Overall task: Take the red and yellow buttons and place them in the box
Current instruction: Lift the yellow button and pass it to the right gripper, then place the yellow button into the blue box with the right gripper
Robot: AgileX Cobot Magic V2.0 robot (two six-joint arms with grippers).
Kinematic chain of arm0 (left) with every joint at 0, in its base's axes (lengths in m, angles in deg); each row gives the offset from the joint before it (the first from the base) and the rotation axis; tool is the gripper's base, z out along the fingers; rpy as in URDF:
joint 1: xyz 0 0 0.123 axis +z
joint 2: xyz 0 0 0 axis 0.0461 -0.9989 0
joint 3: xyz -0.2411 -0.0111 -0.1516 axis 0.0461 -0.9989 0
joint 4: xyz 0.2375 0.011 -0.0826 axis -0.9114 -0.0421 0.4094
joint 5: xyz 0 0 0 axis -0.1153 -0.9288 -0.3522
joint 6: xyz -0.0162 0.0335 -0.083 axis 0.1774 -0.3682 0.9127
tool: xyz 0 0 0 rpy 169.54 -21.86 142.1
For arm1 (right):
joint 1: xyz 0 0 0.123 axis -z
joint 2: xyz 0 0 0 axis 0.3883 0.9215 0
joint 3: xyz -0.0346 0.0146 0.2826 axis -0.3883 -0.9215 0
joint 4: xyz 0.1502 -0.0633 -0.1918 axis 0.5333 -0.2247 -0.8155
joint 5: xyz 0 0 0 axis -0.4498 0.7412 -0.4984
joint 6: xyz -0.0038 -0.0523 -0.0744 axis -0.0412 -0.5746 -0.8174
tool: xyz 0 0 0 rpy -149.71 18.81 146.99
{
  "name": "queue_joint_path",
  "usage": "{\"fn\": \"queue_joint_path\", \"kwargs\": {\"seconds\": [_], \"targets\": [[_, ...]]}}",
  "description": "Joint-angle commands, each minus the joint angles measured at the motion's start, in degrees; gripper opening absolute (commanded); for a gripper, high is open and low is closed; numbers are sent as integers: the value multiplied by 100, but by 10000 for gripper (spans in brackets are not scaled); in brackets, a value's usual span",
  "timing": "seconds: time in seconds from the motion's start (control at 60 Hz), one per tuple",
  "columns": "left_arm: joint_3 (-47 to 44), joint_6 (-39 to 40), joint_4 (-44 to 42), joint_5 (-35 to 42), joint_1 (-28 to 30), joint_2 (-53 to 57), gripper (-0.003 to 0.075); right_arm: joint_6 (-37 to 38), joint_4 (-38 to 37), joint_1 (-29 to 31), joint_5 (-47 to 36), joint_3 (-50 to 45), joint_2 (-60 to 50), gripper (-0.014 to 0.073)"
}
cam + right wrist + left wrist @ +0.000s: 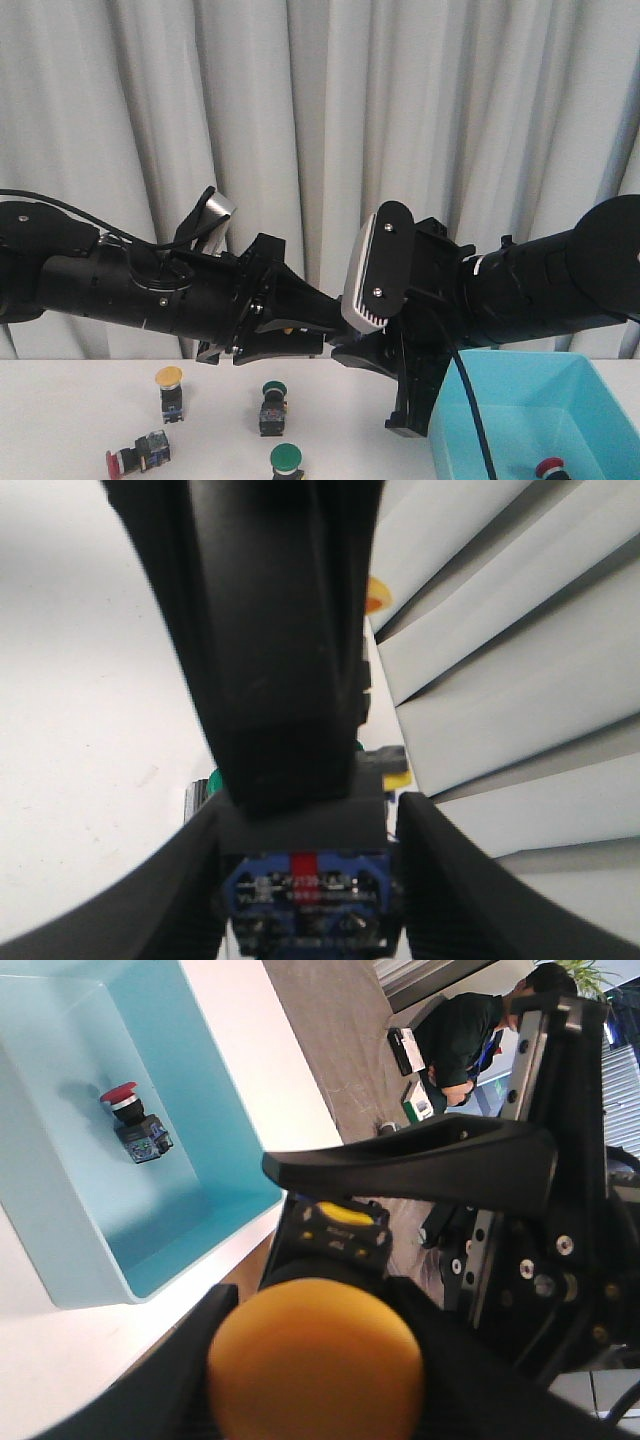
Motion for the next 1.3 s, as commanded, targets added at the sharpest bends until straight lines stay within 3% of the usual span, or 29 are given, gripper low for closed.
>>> {"fn": "queue_joint_path", "kwargs": {"seconds": [0.0, 0.183, 0.516, 0.633, 0.899, 1.066, 1.283], "targets": [[144, 20, 557, -27, -39, 304, 16, 22, 239, 17, -361, 165, -229, 15], [144, 25, 524, 127, -39, 311, 106, 22, 239, 17, -348, 165, -229, -8], [144, 25, 578, 176, -39, 323, 493, 22, 234, 17, -299, 165, -229, 6], [144, 2, 618, 98, -39, 323, 579, 22, 234, 17, -299, 165, -229, 8], [144, -652, 938, 187, -18, 323, 589, 265, 239, 17, -321, 165, -229, 8], [144, -1292, 939, 454, 204, 323, 588, 967, 2, 36, -558, 165, -229, 8], [144, -1884, 1004, 563, 844, 323, 588, 2497, -670, 307, -840, 165, -229, 8]]}}
